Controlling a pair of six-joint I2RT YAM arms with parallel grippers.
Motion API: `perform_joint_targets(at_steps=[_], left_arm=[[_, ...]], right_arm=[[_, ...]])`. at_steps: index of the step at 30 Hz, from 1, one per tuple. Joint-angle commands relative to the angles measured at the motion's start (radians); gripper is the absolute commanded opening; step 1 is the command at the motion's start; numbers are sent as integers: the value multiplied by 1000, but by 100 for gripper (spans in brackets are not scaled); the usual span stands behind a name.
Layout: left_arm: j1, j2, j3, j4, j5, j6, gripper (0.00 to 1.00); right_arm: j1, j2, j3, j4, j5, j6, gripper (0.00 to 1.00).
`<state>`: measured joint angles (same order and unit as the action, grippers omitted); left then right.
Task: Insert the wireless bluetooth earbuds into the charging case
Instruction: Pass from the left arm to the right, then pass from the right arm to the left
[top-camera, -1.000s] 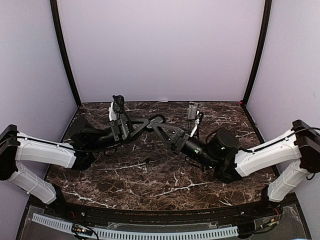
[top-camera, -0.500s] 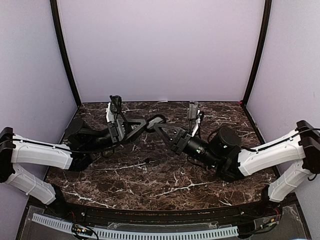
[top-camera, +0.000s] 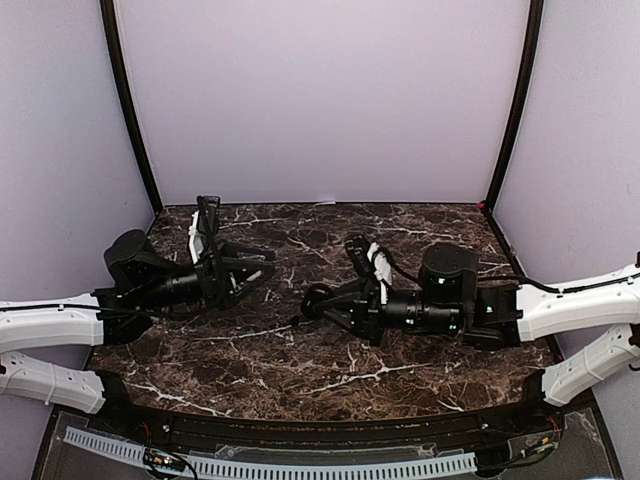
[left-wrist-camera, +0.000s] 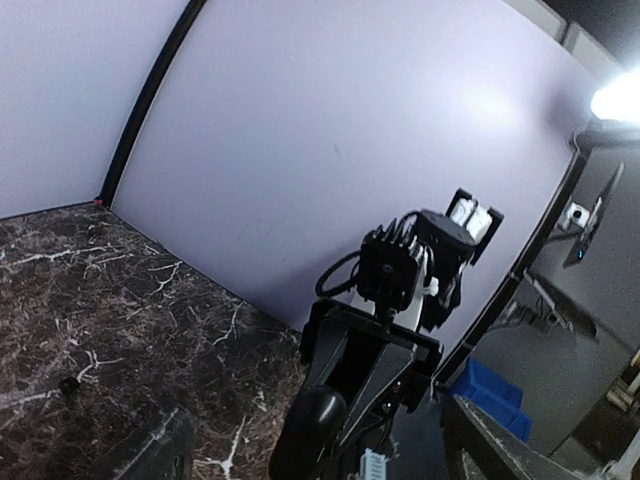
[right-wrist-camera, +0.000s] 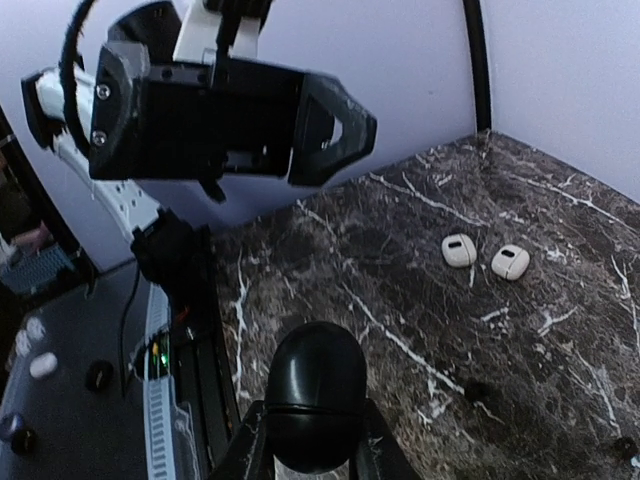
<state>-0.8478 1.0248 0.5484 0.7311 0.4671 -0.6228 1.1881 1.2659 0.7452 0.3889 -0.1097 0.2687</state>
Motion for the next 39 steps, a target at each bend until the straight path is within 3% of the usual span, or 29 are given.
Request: perform_joint_targets(at_steps=[1,6,11,18,21,27,32,35,39], left_arm=[[4,6,-72,-38,183,346,88],[3,91,-189,131,291,539,90],[0,177,-189,127,328,656,90],[0,231,-227,130,231,813,92],[0,240,-271,193,167,808,97],[0,327,-374,543,13,596,99],[0,305,-370,481,-11,627,99],[0,281,-382,465,63,685,99],[0,346,-361,462,150,743,86]], right_arm=[[-13,-5,104,-340,-98,-177,18],[-14,37,215,-553,-116,-239,19],[-14,121,325,-724,-121,-317,21],[23,294,468,-875,2,-429,21],[29,369,513,-917,22,-460,15],[42,428,542,-889,38,-493,14],[43,441,544,-873,51,-506,14],[44,445,544,-862,46,-506,14],[55,457,566,-863,34,-525,14]])
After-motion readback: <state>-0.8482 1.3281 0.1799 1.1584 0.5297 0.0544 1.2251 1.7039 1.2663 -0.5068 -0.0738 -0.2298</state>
